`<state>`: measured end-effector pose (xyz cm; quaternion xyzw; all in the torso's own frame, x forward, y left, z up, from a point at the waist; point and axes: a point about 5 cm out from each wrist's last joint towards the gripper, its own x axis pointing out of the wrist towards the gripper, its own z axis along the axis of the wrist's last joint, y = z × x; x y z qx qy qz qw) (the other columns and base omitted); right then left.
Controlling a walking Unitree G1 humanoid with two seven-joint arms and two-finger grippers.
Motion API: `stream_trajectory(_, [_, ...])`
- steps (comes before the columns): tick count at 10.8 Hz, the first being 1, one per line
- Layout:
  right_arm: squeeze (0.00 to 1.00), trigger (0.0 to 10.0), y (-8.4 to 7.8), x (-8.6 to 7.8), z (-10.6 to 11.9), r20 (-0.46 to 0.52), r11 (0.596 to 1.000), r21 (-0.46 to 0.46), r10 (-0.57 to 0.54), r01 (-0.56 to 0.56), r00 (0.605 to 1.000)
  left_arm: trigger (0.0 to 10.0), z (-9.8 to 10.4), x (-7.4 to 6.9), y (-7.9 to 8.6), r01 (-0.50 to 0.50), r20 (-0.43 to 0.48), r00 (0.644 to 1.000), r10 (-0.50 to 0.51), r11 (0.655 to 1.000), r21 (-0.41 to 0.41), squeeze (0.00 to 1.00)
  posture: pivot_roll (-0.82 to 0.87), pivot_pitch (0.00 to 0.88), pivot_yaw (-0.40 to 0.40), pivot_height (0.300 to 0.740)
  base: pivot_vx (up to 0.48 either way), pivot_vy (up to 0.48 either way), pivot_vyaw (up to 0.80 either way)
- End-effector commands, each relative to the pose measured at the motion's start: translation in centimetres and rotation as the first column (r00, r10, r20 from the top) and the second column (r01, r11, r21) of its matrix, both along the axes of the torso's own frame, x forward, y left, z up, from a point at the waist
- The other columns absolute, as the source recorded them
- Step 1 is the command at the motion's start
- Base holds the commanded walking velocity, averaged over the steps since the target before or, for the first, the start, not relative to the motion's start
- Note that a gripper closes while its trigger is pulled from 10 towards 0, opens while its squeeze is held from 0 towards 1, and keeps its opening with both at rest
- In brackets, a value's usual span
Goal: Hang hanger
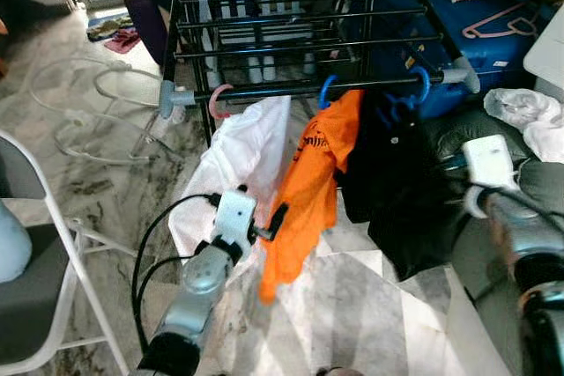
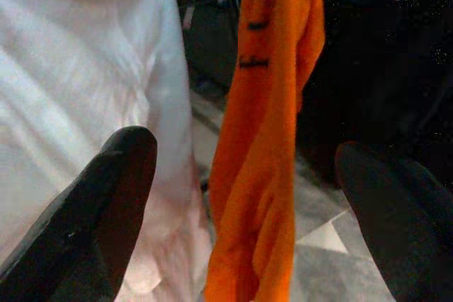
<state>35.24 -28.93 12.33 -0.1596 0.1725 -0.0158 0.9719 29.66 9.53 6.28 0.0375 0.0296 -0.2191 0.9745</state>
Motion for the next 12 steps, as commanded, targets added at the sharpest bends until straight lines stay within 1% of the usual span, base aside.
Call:
stream_trajectory(1, [0.0, 0.0, -0.3, 0.0, 0.1, -0.012, 0.999, 0.035, 0.01, -0.01, 1.0, 10.0, -0.5, -0.1, 0.1, -0.012, -0.023, 1.0, 0.012, 1.0, 0.011, 0.0, -0.25, 0.116, 0.008, 0.74, 0.0, 0.0, 0.0])
stream_trajectory(2, [0.0, 0.0, -0.2, 0.0, 0.0, -0.018, 0.998, 0.056, 0.033, -0.032, 0.999, 10.0, -0.5, -0.1, 0.1, -0.016, -0.026, 1.0, 0.016, 1.0, 0.011, 0.0, -0.25, 0.114, 0.007, 0.74, 0.0, 0.0, 0.0])
stream_trajectory(3, [0.0, 0.0, 0.1, 0.1, -0.3, -0.031, 0.996, 0.054, 0.073, -0.071, 0.997, 10.0, -0.5, 0.0, 0.1, -0.019, -0.028, 0.999, 0.02, 1.0, 0.011, 0.0, -0.25, 0.113, 0.005, 0.74, 0.0, 0.0, 0.0])
stream_trajectory(5, [0.0, 0.0, 1.0, 0.3, -0.5, -0.018, 0.99, 0.08, 0.118, -0.116, 0.993, 10.0, -0.7, 0.0, 0.1, -0.025, -0.036, 0.999, 0.026, 0.999, 0.022, 0.0, -0.25, 0.111, 0.007, 0.74, 0.0, 0.0, 0.0])
stream_trajectory(6, [0.0, 0.0, 1.0, 0.3, -0.6, -0.025, 0.992, 0.069, 0.112, -0.11, 0.993, 10.0, -0.7, 0.0, 0.1, -0.027, -0.037, 0.999, 0.028, 0.999, 0.025, 0.0, -0.25, 0.111, 0.008, 0.74, 0.0, 0.0, 0.0])
stream_trajectory(8, [0.0, 0.0, 0.9, 0.6, 0.0, 0.01, 0.994, 0.07, 0.083, -0.084, 0.996, 10.0, -0.9, 0.1, 0.4, -0.035, -0.041, 0.999, 0.036, 0.999, 0.037, 0.0, -0.24, 0.106, 0.011, 0.74, 0.0, 0.0, 0.0])
stream_trajectory(10, [0.0, 0.0, 0.6, 0.7, 0.3, 0.036, 0.994, 0.094, 0.045, -0.049, 0.998, 10.0, -0.9, 0.2, 0.5, -0.038, -0.04, 0.998, 0.04, 0.998, 0.042, 0.0, -0.23, 0.099, 0.011, 0.74, 0.0, 0.0, 0.0])
stream_trajectory(12, [0.0, 0.0, 0.6, 0.8, 0.3, 0.04, 0.994, 0.1, 0.031, -0.035, 0.999, 10.0, -0.9, 0.2, 0.4, -0.04, -0.039, 0.998, 0.042, 0.998, 0.045, 0.0, -0.23, 0.095, 0.011, 0.74, 0.0, 0.0, 0.0])
